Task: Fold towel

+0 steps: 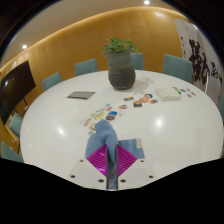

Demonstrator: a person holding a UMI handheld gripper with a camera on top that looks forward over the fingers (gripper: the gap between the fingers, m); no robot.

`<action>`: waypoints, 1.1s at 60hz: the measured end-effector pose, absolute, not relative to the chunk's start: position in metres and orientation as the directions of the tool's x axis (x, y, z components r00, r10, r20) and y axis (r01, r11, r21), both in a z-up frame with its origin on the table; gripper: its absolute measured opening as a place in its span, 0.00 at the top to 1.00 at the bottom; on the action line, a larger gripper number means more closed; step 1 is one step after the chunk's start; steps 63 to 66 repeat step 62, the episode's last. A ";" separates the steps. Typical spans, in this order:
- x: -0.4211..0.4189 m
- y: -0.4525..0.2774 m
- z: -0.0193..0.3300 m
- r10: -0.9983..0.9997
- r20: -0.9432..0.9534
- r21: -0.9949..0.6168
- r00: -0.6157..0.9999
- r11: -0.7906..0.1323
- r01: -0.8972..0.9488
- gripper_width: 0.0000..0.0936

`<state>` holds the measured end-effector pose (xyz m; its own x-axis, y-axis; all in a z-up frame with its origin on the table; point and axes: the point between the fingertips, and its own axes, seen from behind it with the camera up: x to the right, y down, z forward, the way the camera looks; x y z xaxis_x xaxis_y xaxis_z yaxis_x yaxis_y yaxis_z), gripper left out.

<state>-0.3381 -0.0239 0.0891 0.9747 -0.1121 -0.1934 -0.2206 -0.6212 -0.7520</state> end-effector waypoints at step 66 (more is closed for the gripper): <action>-0.334 -0.227 0.231 -0.245 0.085 -0.808 0.966 -0.585 -0.077 0.07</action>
